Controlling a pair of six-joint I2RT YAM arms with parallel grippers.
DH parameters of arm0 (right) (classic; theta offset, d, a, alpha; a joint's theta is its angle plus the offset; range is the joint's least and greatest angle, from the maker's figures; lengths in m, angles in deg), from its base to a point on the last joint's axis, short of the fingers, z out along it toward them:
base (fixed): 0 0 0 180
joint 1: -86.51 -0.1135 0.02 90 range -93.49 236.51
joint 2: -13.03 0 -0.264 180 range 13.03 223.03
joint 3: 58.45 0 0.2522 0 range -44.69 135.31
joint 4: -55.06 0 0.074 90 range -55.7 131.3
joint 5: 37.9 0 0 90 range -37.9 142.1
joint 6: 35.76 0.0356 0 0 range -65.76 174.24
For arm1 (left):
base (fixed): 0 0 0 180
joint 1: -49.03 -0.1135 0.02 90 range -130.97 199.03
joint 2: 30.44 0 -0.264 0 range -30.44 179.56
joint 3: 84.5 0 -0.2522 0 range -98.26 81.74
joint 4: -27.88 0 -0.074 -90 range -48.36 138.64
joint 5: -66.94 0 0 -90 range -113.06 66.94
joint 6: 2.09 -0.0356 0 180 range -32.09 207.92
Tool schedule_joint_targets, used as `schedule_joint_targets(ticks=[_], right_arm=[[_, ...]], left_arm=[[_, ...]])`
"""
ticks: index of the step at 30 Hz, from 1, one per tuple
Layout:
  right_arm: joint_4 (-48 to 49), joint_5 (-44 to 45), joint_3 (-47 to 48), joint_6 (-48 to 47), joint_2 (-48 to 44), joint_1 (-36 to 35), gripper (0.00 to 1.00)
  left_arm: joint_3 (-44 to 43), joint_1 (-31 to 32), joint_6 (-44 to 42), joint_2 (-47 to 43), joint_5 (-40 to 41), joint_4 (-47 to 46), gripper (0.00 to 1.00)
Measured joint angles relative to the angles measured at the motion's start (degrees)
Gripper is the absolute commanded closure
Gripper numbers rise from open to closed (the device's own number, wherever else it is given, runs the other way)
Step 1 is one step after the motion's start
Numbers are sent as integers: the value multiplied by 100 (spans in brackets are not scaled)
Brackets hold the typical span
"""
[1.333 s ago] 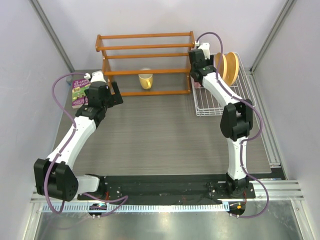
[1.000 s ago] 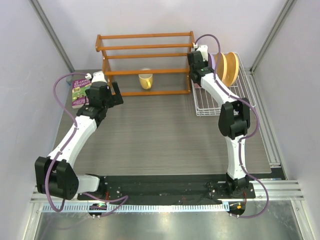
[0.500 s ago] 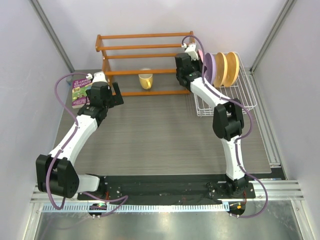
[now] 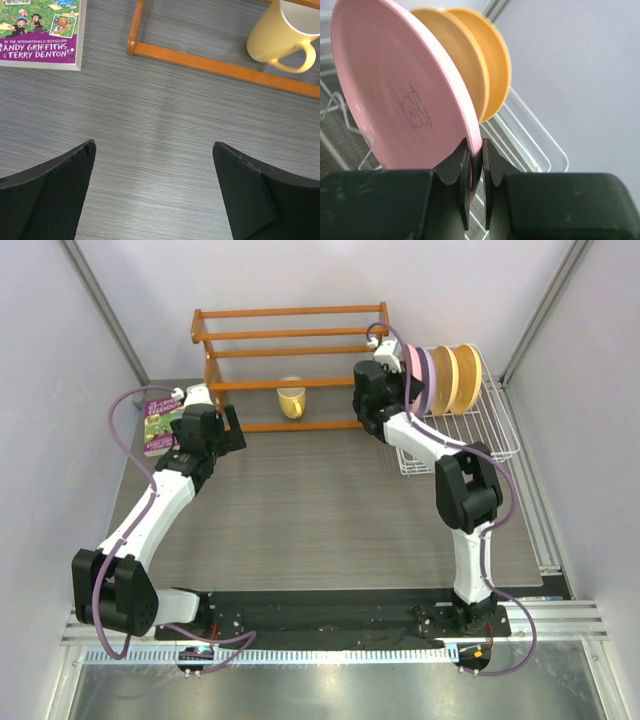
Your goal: Unload the plates from the dish rack
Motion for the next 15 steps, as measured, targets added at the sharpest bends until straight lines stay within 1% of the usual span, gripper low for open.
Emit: schedule_joint_targets(ticks=[7, 9, 12, 15], right_arm=[[28, 243, -74, -35, -863, 17, 99], [-151, 227, -131, 85, -1086, 17, 98], [-1032, -96, -138, 748, -1453, 13, 97], [-2345, -994, -157, 1687, -2000, -22, 96]], left_arm=[[11, 0, 20, -42, -68, 4, 1], [13, 0, 22, -74, -127, 2, 1], [57, 0, 37, -144, -404, -17, 1], [219, 0, 179, -247, -1014, -168, 1]])
